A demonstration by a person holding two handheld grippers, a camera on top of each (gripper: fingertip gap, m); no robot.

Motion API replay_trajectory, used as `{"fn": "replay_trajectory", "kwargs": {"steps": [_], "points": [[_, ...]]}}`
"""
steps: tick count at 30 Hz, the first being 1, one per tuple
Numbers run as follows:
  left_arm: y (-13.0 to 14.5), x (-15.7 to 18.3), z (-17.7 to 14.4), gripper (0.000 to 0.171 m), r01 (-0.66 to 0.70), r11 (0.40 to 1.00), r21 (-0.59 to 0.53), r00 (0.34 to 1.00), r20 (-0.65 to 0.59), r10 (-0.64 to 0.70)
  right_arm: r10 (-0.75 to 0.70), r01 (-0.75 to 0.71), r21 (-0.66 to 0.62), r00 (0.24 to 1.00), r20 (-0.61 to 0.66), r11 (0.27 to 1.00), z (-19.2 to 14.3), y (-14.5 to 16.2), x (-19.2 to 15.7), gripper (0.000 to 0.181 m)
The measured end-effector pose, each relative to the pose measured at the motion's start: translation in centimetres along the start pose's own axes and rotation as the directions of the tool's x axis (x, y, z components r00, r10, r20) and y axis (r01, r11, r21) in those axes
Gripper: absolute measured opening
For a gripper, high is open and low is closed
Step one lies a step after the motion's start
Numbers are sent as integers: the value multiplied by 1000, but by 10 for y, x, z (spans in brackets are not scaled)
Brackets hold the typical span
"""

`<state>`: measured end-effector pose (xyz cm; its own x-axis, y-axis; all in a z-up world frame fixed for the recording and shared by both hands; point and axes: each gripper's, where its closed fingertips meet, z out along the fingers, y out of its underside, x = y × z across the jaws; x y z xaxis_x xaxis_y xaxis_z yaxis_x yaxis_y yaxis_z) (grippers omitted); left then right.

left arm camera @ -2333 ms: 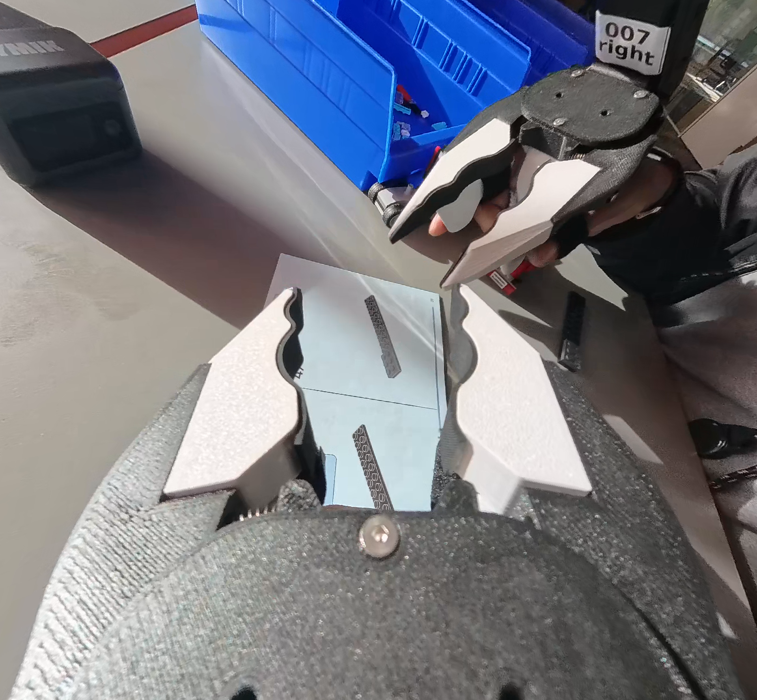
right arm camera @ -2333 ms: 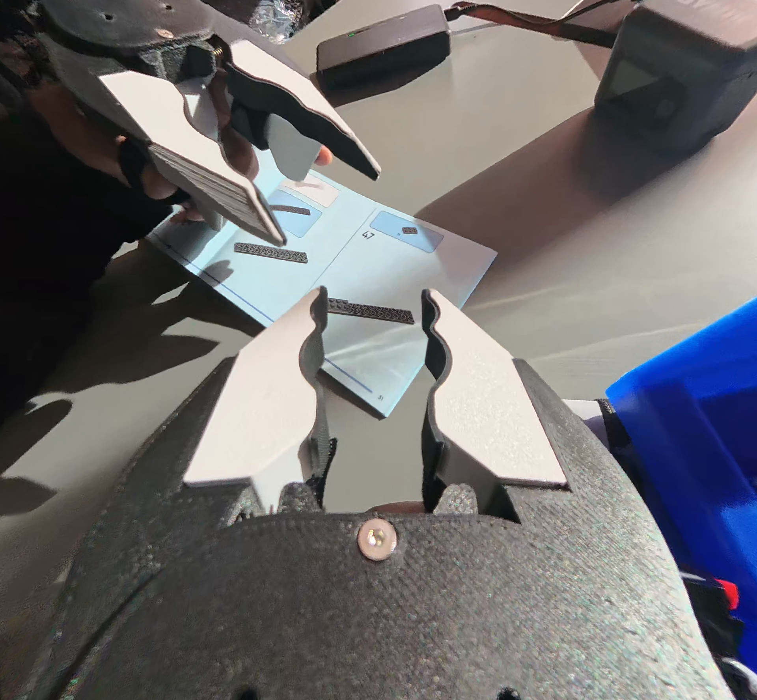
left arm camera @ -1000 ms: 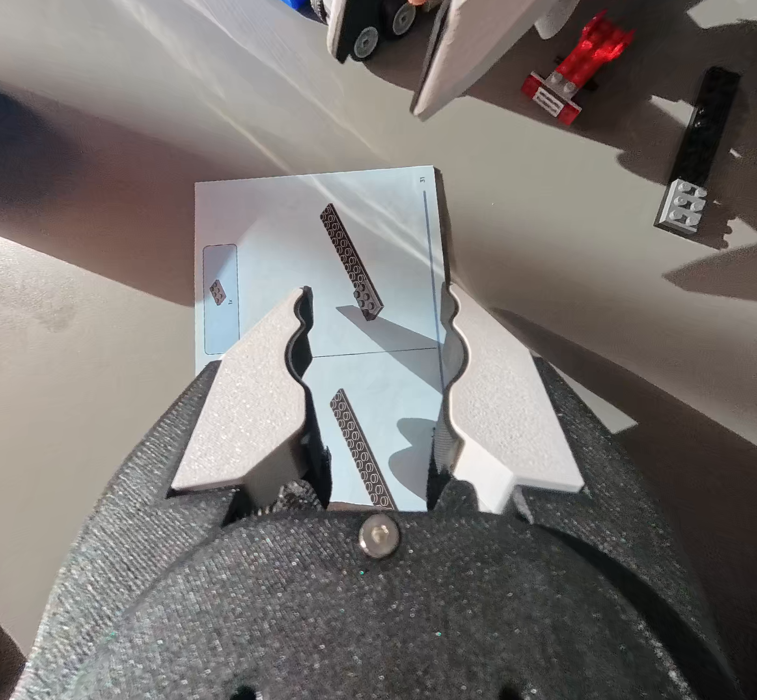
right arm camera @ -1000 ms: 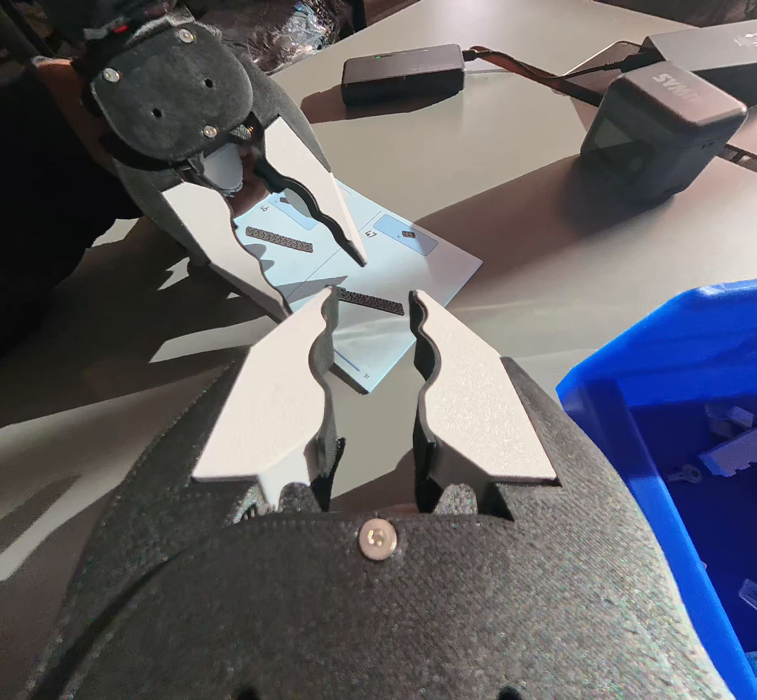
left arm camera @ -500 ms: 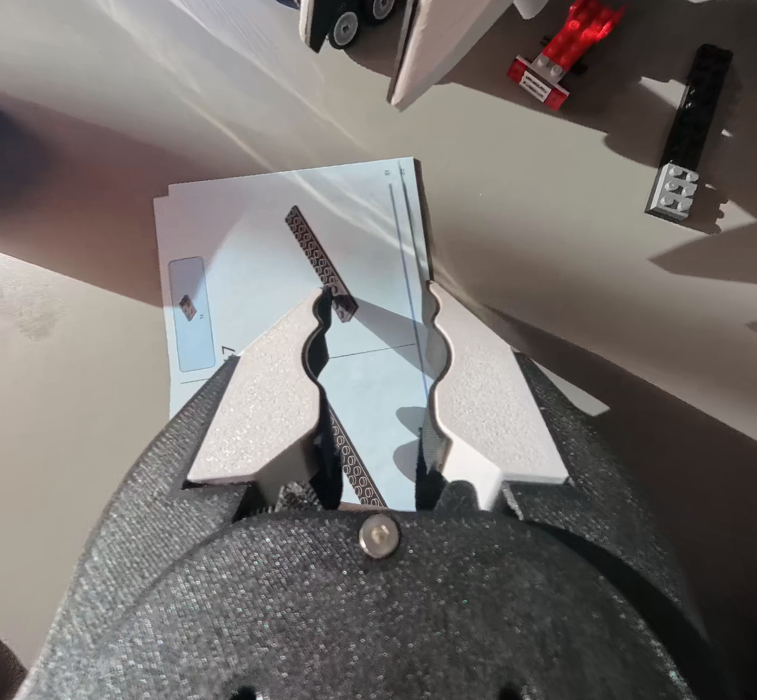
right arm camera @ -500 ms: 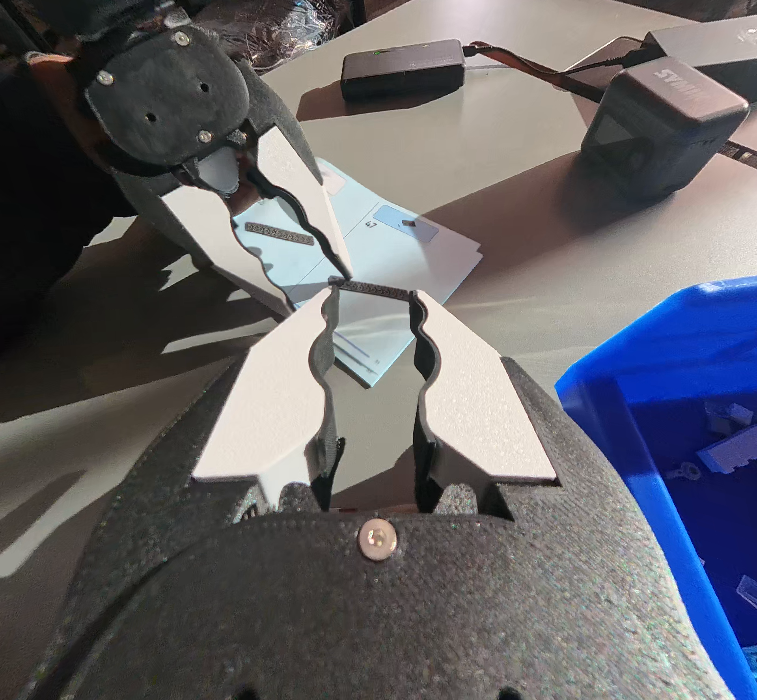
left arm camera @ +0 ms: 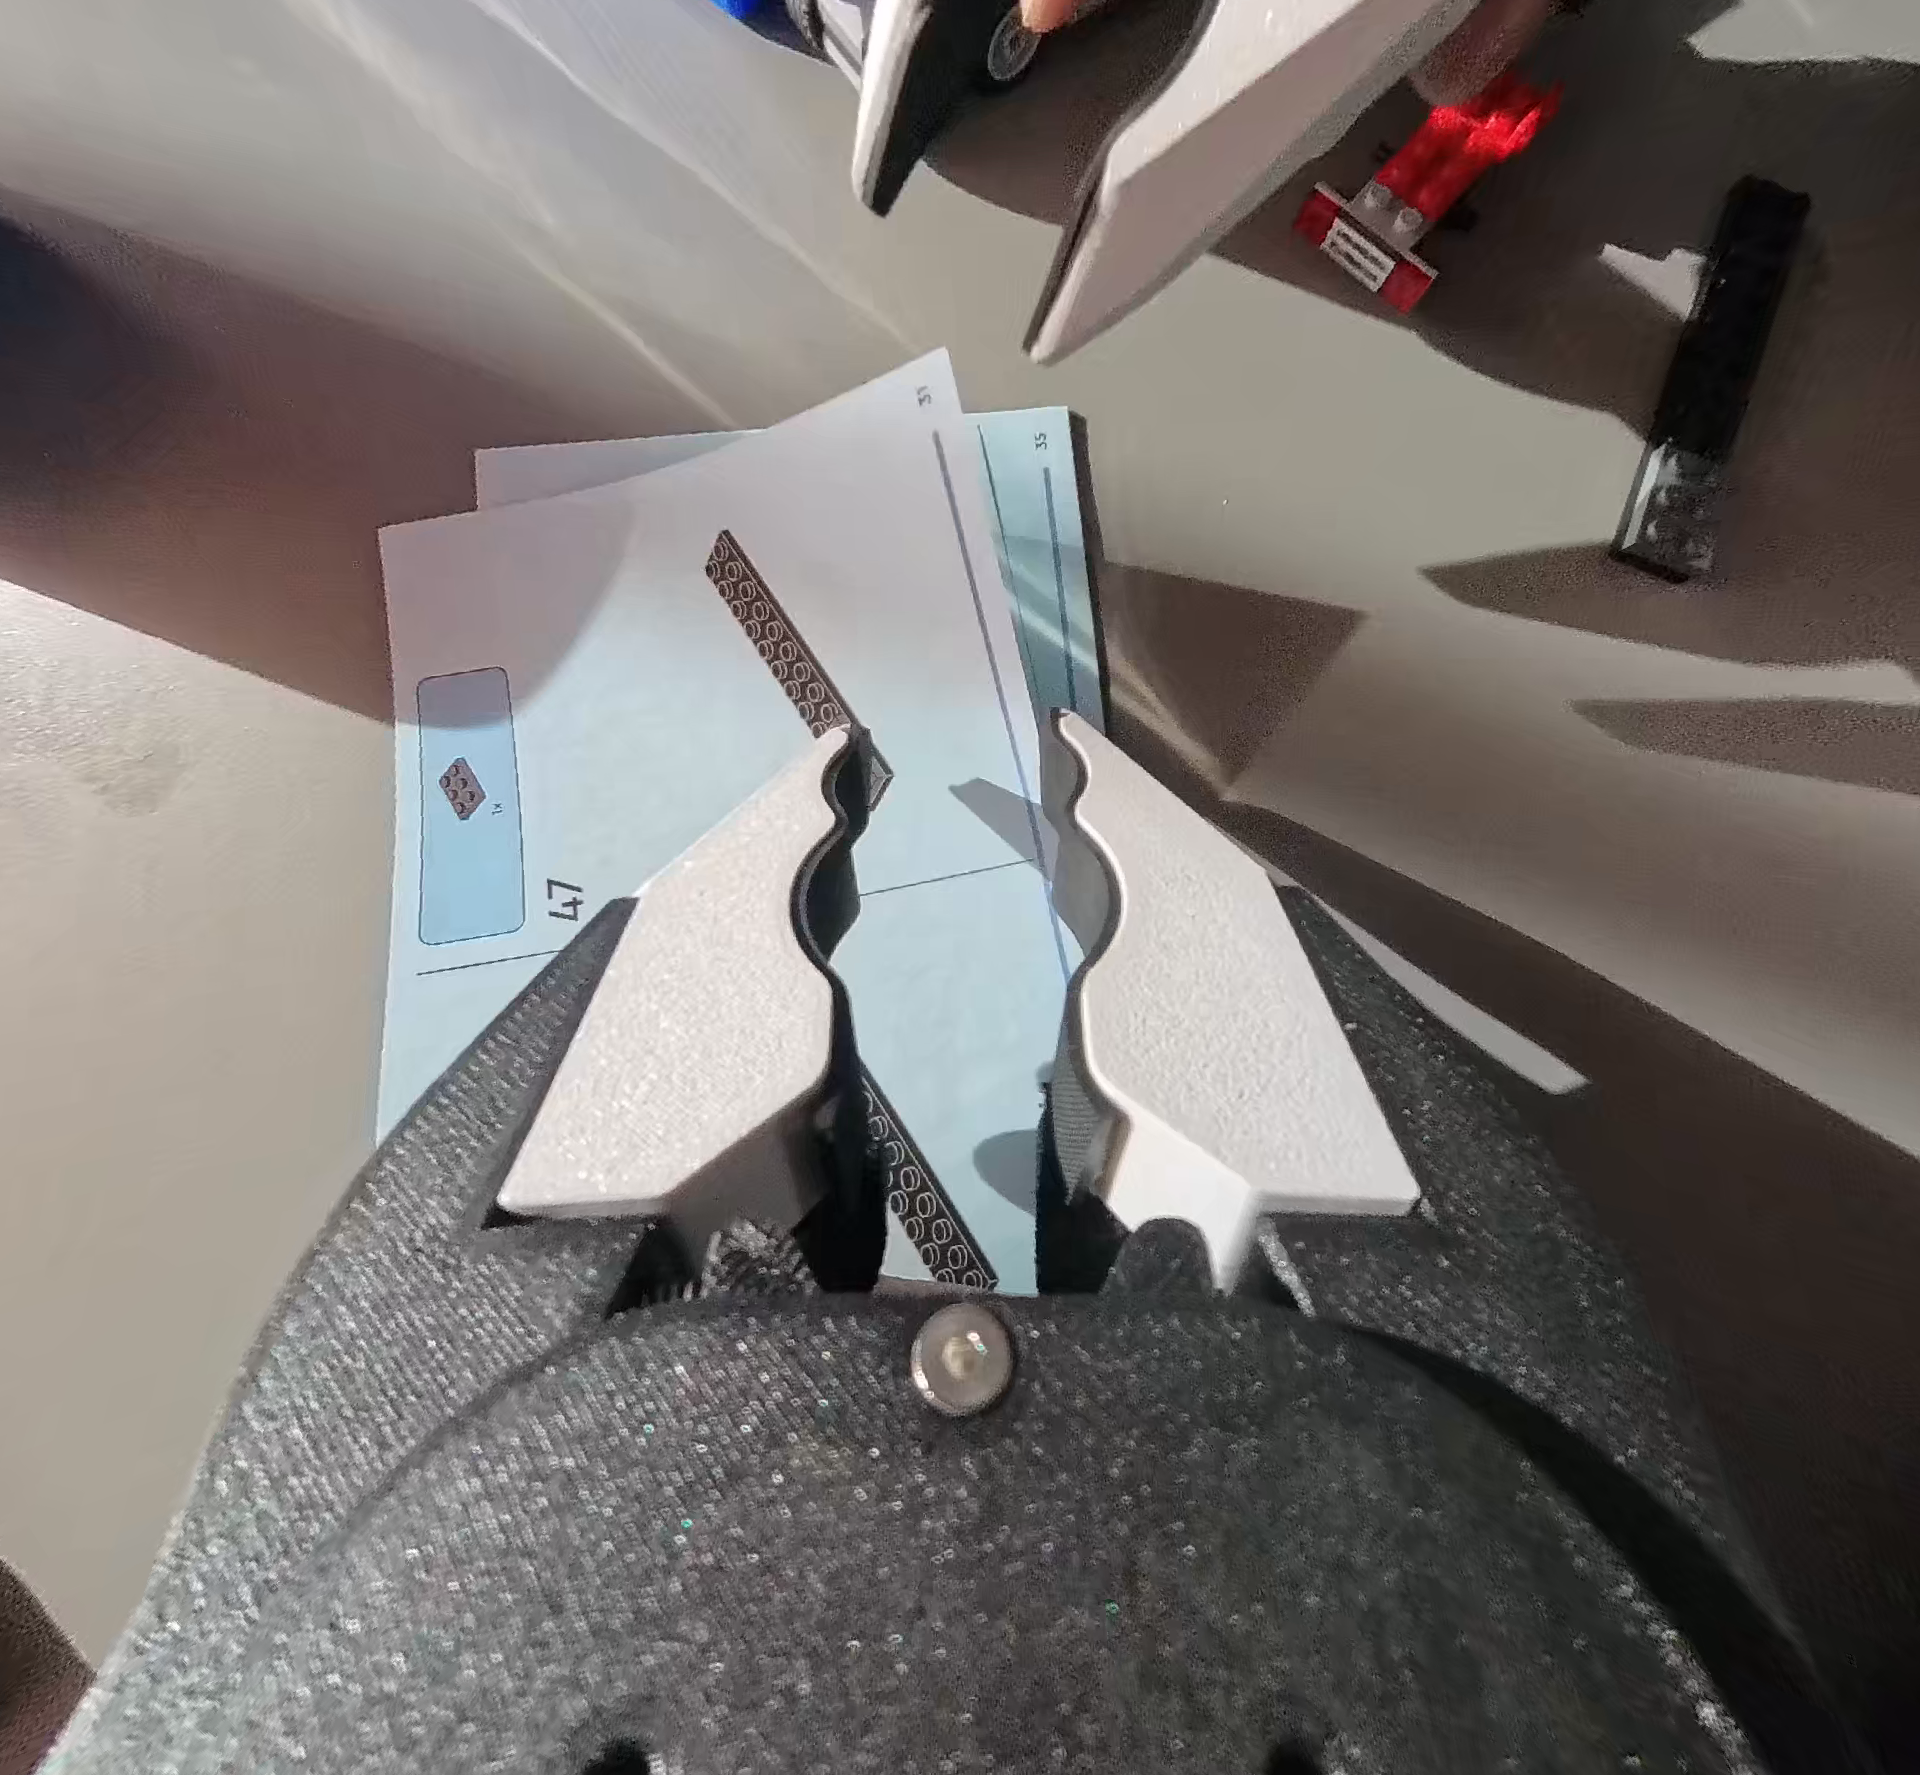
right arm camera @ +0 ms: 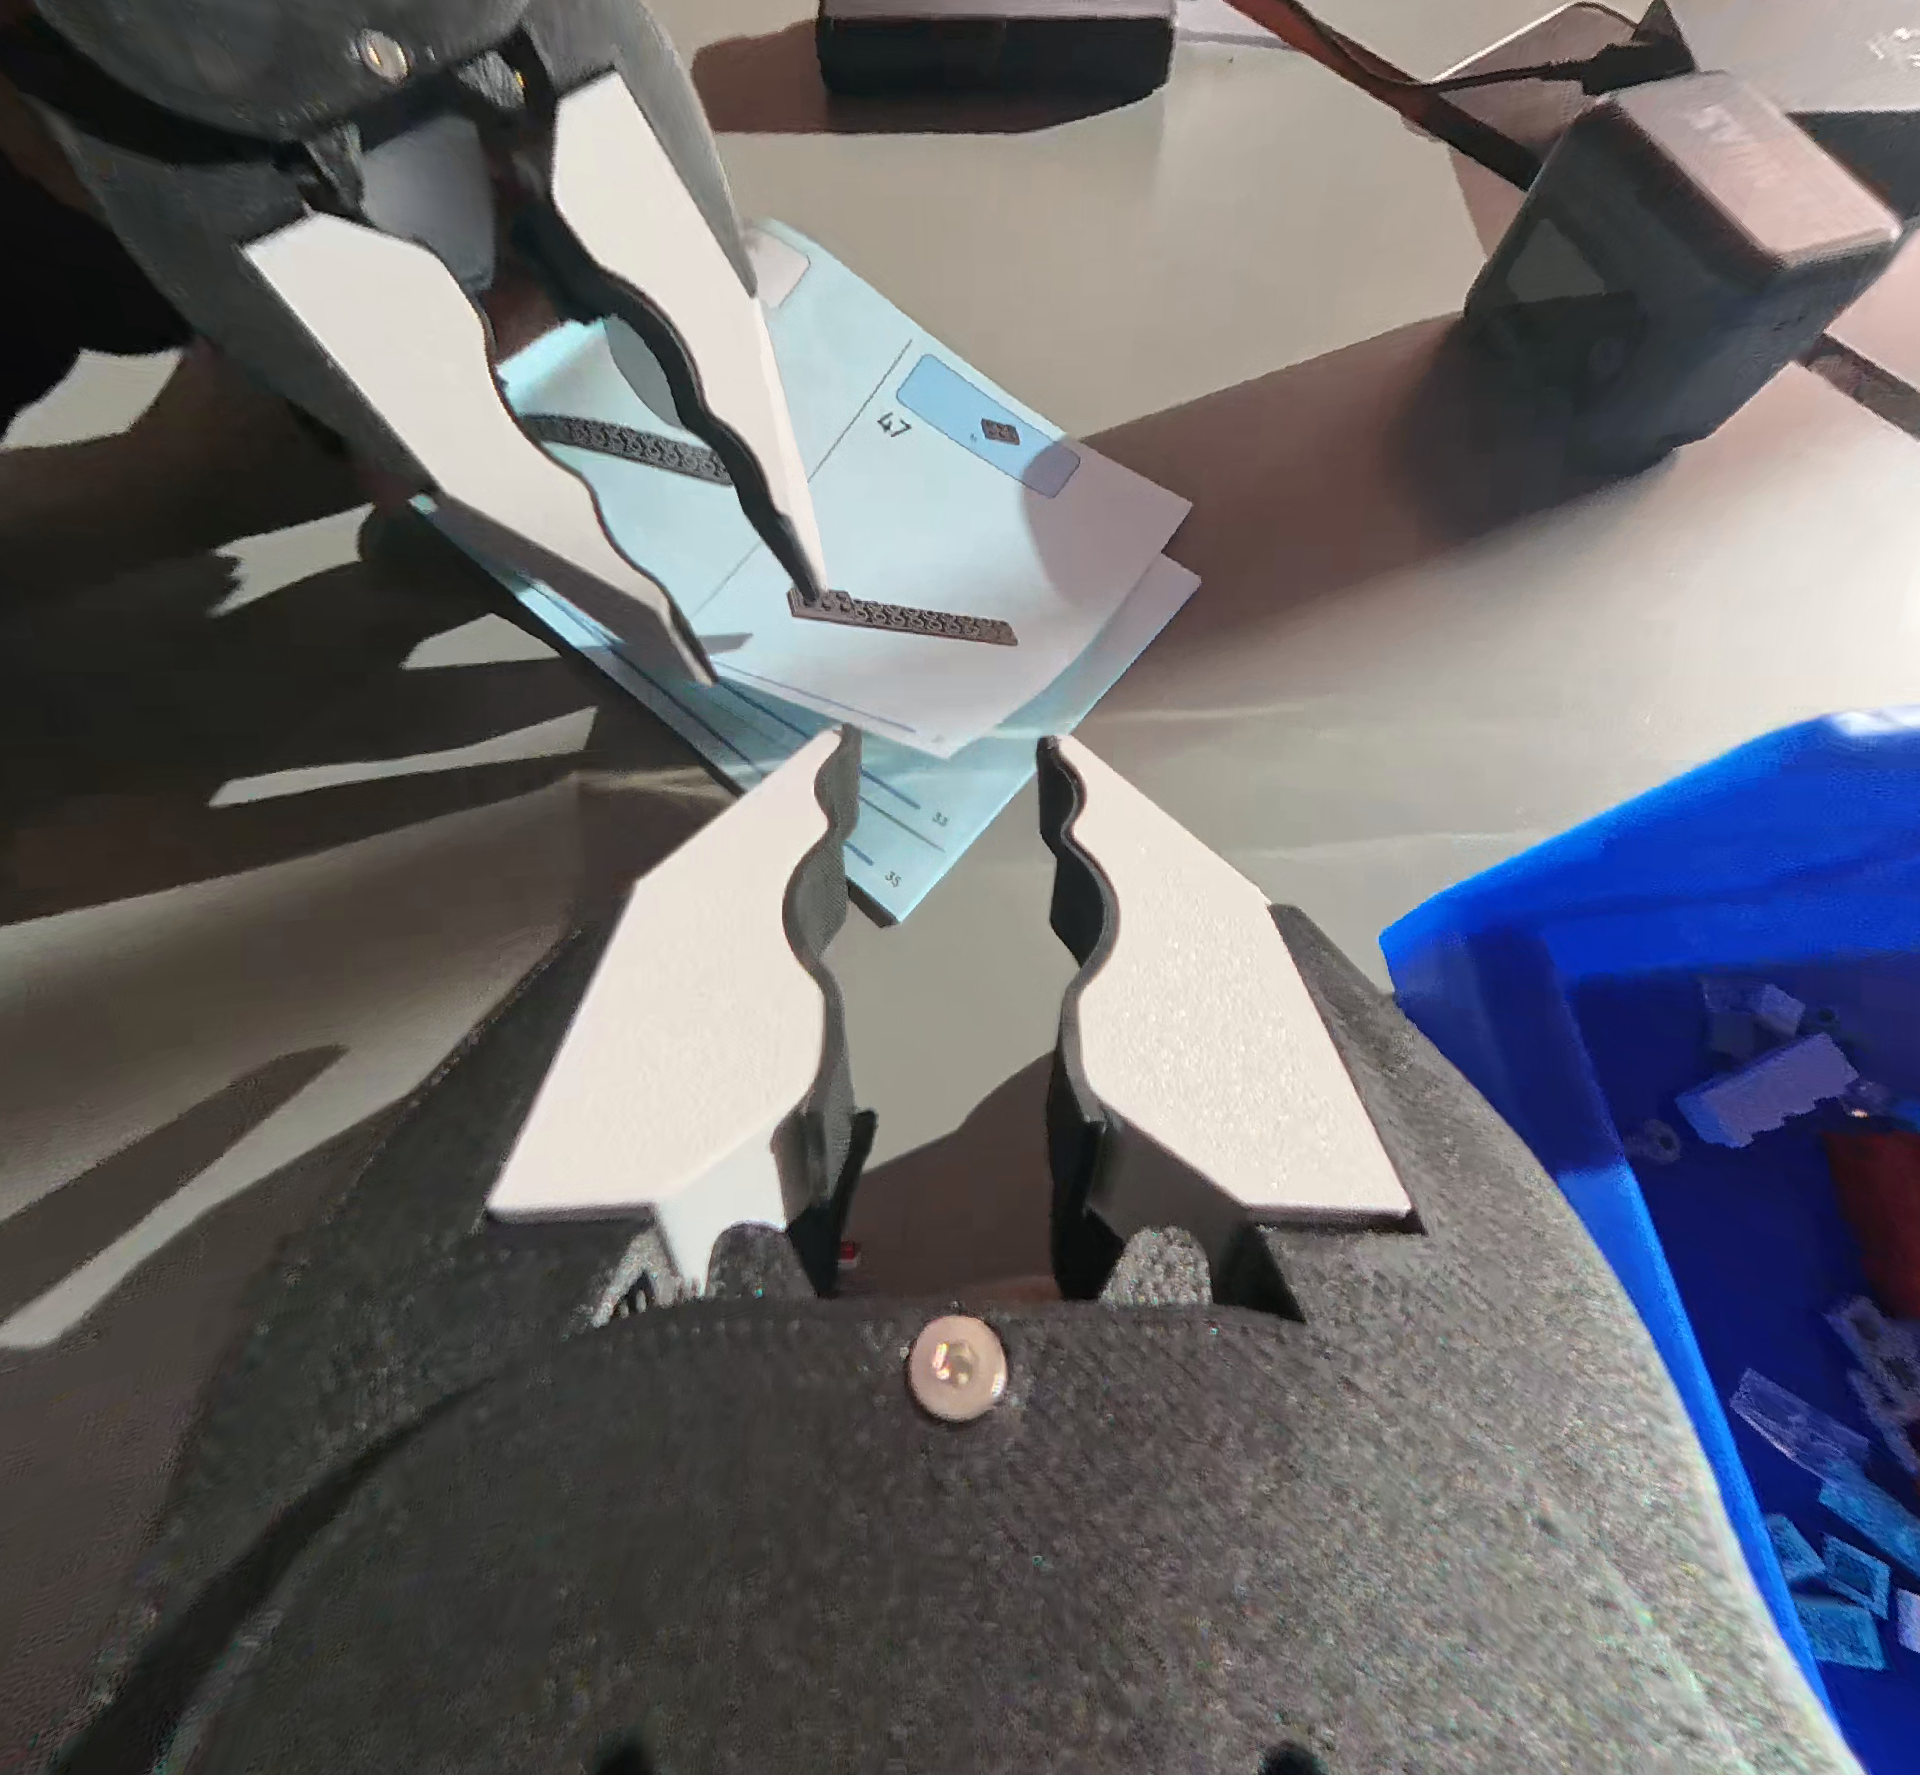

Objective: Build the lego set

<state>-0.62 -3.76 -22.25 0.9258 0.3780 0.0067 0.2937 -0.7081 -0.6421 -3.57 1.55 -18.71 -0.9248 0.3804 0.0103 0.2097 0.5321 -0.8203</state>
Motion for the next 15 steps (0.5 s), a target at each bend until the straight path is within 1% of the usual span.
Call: {"fn": "replay_trajectory", "kwargs": {"steps": [3, 5, 10, 15], "points": [[0, -1, -2, 34, 2, 1000, 4, 1000, 2, -2, -62, 59, -71, 997, -49, 996, 5, 11, 2, 36], [-1, -1, -3, 33, 3, 1000, 7, 1000, 2, -3, -81, 74, -96, 994, -72, 993, 8, 16, 4, 36], [-2, 0, -4, 33, 1, 1000, 11, 1000, 3, -1, -77, 67, -102, 992, -98, 993, 15, 18, 8, 35], [-3, 1, -5, 33, -1, 1000, 12, 1000, -2, 1, -71, 62, -77, 990, -120, 995, 21, 13, 7, 34]]}}
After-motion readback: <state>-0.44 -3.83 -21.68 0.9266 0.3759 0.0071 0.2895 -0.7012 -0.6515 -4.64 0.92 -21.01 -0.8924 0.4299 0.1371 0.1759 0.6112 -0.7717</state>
